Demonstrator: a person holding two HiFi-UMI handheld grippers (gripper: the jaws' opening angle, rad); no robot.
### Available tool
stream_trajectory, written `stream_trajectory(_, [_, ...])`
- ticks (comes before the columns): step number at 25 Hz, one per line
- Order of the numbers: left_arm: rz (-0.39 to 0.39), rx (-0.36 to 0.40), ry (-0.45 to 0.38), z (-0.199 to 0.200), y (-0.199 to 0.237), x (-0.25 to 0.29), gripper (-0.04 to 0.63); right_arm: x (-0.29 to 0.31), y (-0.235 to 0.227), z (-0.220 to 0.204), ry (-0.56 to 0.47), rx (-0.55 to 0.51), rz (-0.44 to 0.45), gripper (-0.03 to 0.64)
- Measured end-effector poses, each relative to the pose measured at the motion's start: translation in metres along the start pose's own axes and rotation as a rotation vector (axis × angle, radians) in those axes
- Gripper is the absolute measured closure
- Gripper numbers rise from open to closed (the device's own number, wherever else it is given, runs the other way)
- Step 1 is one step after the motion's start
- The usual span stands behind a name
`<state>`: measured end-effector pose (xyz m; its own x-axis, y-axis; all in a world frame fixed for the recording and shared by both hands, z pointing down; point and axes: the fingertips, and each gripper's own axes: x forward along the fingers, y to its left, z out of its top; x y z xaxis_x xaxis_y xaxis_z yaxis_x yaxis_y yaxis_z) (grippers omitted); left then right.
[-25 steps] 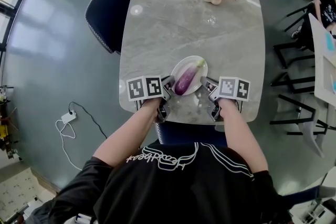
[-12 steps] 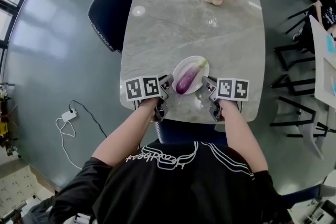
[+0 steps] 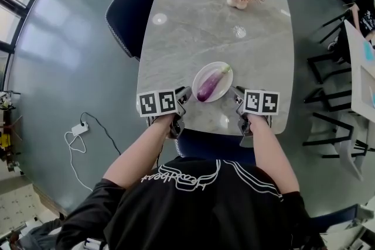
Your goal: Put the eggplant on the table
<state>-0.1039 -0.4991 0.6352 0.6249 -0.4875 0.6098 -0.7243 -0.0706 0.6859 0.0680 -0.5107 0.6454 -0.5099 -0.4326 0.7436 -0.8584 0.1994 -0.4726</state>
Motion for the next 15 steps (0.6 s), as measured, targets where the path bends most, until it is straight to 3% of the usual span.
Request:
stream_trajectory(5, [-0.049,0.027,-0.011,-0.012,-0.022,-0.025,0.515,-0.036,0.011,0.003,-0.057,-0.105,0.023,0.531])
stream_trajectory(8, [-0.067,0.078,-0.040,-0.015,-0.041,-0.046,0.517,-0.064,0.046,0.007,-0.100,-0.205,0.146,0.531])
stream_trajectory(10, [-0.089,0.127,-0.080,-0.019,-0.062,-0.063,0.519,-0.084,0.071,-0.002,-0.112,-0.270,0.226,0.532])
stream_trajectory(12, [-0.113,0.194,-0.114,-0.030,-0.086,-0.080,0.563,-0.107,0.091,-0.018,-0.123,-0.339,0.274,0.534])
stream_trajectory(15, [-0.176,0.327,-0.125,-0.053,-0.127,-0.104,0.585,-0.146,0.123,-0.037,-0.163,-0.397,0.376,0.611])
